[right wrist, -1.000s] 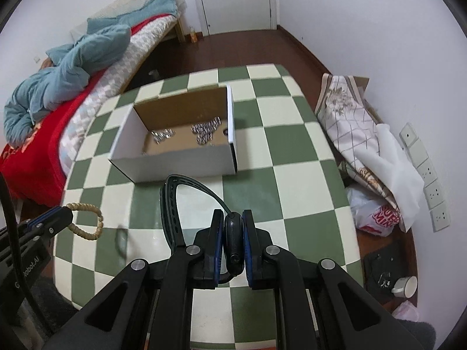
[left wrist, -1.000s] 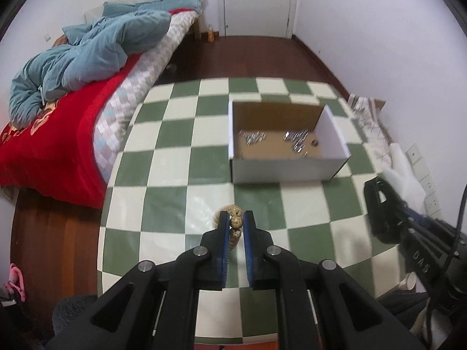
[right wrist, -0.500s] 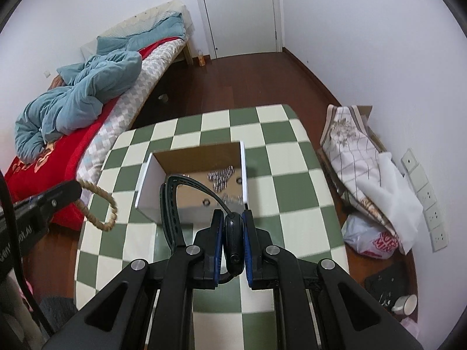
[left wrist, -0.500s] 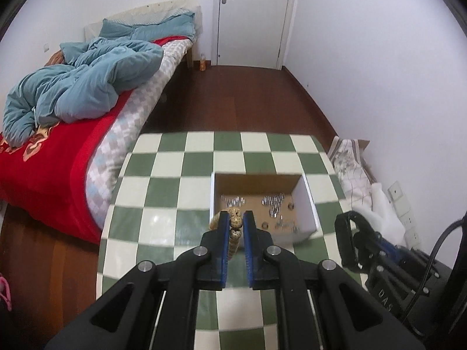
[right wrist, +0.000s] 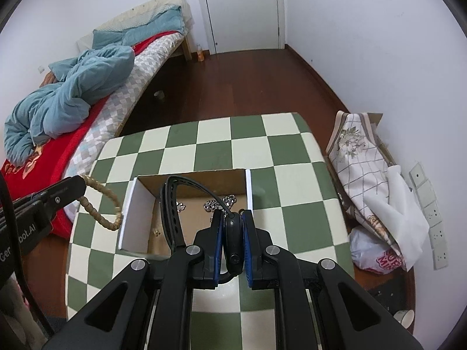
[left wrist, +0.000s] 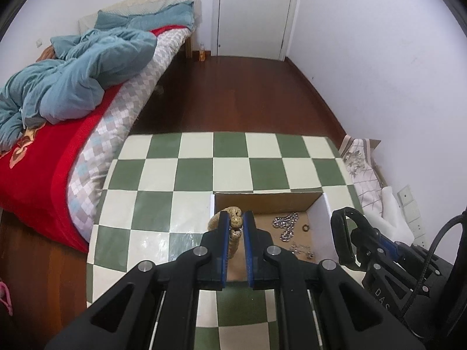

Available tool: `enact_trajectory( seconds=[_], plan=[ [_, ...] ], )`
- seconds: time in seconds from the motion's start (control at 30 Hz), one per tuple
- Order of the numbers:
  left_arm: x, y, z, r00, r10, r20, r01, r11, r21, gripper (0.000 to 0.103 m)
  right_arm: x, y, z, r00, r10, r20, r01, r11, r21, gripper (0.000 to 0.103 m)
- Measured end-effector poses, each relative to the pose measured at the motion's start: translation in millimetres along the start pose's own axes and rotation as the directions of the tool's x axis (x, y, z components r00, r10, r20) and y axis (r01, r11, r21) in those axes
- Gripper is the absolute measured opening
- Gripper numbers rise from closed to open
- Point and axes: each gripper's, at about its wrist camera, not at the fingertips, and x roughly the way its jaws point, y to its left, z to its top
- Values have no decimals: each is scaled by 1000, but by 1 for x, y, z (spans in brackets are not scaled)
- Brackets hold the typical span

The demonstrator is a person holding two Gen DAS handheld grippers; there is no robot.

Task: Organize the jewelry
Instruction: 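Carry the bead bracelet and watch band over the white box, then open both tools to drop the bracelet and watch band into the box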

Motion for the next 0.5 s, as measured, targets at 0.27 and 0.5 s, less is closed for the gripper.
enact_trajectory(
  seconds=[0.27,0.5],
  plan=[
    [42,3,2,998,-6,-66,5,1000,-5,7,51,2,1,998,-11,-66,10,1000,-20,13],
    [52,1,2,997,-19,-80,18,1000,-11,7,68,-4,1,995,-17,-94,16,1000,-9,13]
  ],
)
